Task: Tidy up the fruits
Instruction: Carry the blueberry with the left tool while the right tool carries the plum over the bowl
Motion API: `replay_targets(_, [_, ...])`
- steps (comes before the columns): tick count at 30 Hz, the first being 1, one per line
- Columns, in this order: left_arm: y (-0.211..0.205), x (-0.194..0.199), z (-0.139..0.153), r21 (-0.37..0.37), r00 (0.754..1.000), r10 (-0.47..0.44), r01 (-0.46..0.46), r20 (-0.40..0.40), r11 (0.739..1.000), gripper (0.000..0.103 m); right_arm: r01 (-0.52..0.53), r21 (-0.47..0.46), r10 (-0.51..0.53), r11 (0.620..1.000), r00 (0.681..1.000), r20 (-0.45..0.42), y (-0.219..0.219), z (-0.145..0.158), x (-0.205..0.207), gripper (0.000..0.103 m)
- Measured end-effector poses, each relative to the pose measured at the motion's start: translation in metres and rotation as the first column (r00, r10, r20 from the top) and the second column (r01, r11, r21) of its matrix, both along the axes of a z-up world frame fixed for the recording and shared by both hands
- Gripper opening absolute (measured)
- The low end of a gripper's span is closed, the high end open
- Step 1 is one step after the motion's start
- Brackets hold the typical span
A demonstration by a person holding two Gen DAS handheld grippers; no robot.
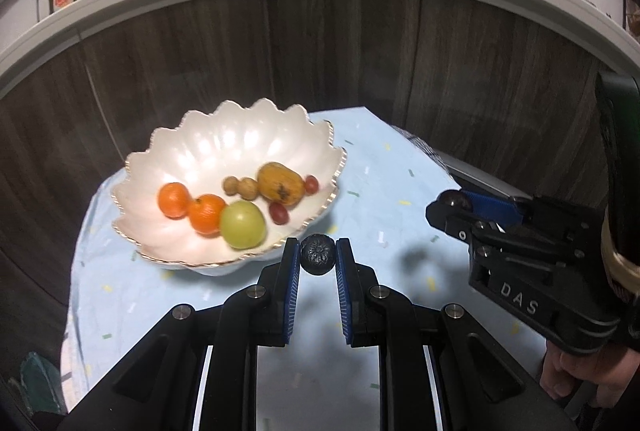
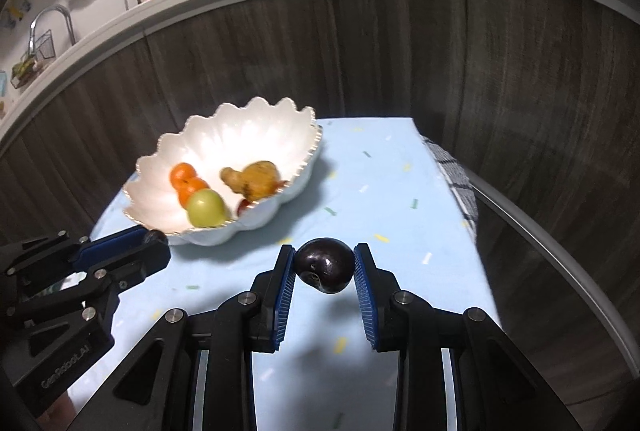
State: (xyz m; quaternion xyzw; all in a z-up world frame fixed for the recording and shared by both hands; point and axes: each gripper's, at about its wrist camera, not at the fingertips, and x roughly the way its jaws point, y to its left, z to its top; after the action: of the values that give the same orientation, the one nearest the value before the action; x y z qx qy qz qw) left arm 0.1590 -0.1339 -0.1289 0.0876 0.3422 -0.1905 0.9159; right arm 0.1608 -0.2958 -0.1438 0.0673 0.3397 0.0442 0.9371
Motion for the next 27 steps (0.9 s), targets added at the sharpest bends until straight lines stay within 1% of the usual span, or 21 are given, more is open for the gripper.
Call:
replay_targets(8, [0.036, 0.007, 0.016, -0.021, 0.998, 0.060, -0.060, 0.027, 0.998, 0.019, -0.033, -0.009, 0.034, 0.999, 0.999, 0.018, 0.029, 0.016, 0.006, 0.031])
replay_targets(16, [0.066, 0.025, 0.032, -0.042, 0.992, 0.118, -0.116, 0.050, 0.992, 0.019, -0.061, -0.037, 0.063, 0.997, 0.997, 0.048, 0.051, 0.036, 0.021, 0.031])
replay_targets(21, [0.077, 0.042, 0.040, -0.045, 0.988, 0.141, -0.138, 0.066, 0.989, 0.019, -0.048, -0.049, 0.051, 0.998, 0.997, 0.065, 0.057, 0.050, 0.038, 0.031])
replay_targets(27, [0.085, 0.063, 0.045, -0.046, 0.983, 0.167, -0.163, 0.078, 0.986, 0.019, -0.022, -0.043, 0.025, 0.999, 0.998, 0.056, 0.057, 0.053, 0.062, 0.031])
